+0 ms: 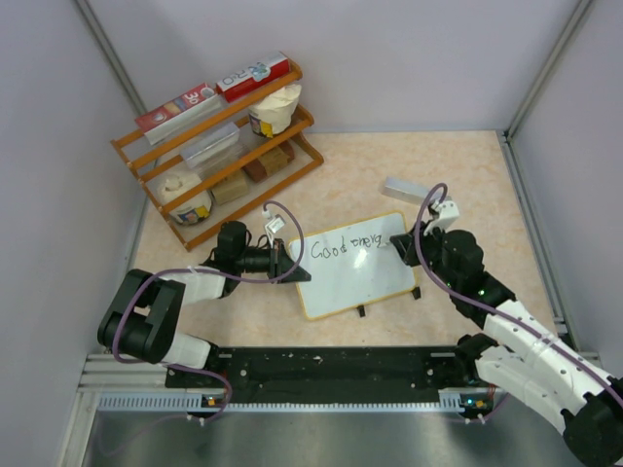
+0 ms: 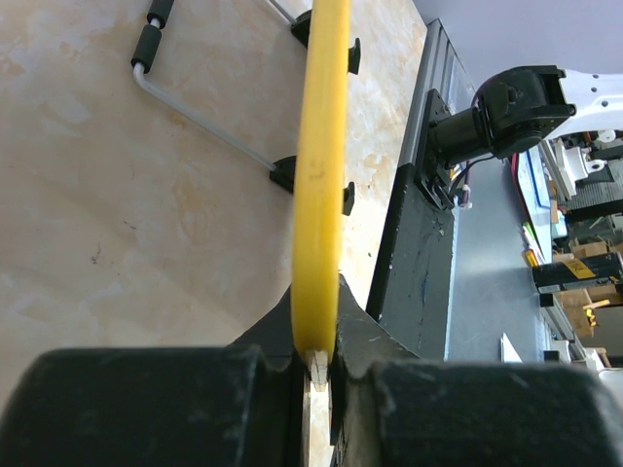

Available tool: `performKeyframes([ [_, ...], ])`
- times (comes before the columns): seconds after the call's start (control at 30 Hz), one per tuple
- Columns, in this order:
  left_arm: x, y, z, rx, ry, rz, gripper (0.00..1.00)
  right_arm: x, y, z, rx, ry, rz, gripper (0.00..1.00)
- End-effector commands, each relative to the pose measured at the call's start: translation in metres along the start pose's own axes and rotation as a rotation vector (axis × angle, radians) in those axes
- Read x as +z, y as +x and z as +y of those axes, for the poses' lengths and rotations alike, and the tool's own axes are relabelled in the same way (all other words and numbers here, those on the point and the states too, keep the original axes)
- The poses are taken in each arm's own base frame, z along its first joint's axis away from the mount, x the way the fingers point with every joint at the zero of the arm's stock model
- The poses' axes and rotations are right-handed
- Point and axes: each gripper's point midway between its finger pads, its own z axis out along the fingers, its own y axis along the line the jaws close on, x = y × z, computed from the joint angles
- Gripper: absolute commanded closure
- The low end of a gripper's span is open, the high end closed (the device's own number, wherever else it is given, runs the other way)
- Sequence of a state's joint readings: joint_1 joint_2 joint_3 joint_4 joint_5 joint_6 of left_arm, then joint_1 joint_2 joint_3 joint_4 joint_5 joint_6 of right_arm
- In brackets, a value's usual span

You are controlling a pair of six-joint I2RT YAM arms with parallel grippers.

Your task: Write a sentence on the whiteboard

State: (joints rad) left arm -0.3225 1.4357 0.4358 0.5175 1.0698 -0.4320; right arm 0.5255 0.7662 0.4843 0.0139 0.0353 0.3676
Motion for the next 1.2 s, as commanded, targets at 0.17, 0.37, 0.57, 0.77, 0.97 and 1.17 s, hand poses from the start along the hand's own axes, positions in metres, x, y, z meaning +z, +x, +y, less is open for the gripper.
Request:
performKeyframes([
  [0.17,0.003,-0.008,0.008,0.086,-0.048,-0.02,1.0,0.002,0.009,0.011,0.016,-0.064,0.027,1.0],
  [0.37,0.003,-0.008,0.008,0.088,-0.048,-0.02,1.0,0.0,-0.005,0.017,0.065,-0.071,-0.016,1.0],
  [0.57,0.003,-0.008,0.007,0.088,-0.048,-0.019,1.0,-0.018,-0.035,0.028,0.107,-0.118,-0.115,1.0],
  [0.77,0.003,-0.008,0.007,0.091,-0.048,-0.02,1.0,-0.025,-0.056,0.016,0.112,-0.068,-0.172,1.0],
  [0.97,0.003,-0.008,0.006,0.093,-0.047,-0.019,1.0,-0.02,-0.059,-0.004,0.093,0.027,-0.178,1.0],
  [1.17,0.004,-0.007,0.007,0.092,-0.047,-0.018,1.0,-0.019,-0.066,-0.004,0.1,0.032,-0.201,1.0],
])
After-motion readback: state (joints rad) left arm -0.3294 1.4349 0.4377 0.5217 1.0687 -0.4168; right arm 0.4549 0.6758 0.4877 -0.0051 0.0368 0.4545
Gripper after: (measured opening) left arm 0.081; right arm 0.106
